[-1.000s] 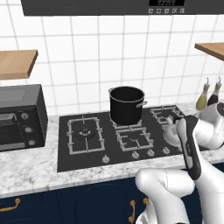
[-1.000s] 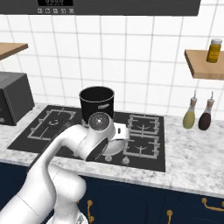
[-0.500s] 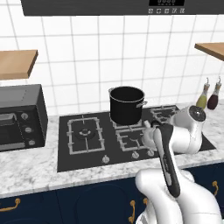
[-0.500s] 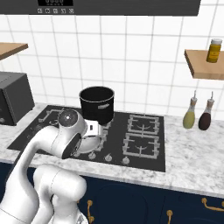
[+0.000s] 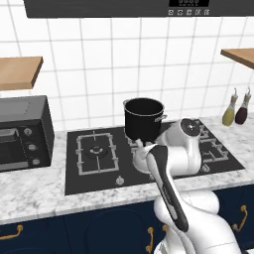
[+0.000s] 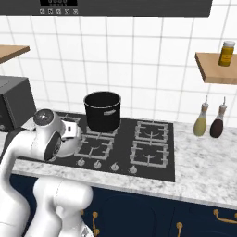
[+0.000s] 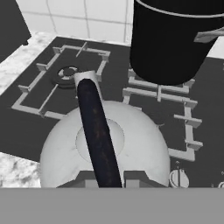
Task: Pick the kettle from the counter and place it on a stove burner. Then turn the burner on.
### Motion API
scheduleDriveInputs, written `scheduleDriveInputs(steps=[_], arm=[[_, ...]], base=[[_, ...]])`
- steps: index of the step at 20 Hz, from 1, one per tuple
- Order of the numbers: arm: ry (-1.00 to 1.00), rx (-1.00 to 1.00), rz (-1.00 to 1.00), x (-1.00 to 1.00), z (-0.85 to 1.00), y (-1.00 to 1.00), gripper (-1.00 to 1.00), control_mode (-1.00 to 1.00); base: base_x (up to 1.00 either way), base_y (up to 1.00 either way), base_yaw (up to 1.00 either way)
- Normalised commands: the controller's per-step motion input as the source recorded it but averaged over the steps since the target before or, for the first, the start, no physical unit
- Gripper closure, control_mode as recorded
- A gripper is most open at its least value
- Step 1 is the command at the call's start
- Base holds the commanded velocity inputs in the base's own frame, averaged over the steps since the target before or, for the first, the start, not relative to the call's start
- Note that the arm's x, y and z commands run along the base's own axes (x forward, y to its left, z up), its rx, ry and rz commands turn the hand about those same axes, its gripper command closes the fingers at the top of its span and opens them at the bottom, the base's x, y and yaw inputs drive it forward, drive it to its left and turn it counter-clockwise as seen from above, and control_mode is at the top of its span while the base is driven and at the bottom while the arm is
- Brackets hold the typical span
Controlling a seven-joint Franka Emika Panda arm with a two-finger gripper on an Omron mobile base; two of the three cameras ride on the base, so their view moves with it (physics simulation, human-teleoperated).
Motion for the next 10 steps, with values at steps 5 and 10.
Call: scheduleDriveInputs(steps=[5, 10], arm=[[-0.08, 0.06, 0.02, 0.09, -0.04, 0.89, 1.00, -1.00], [-0.13, 0.09, 0.00, 0.18, 0.00, 0.75, 1.00, -1.00]], base=[[0.00, 0.00, 0.00], [0.00, 0.00, 0.00]])
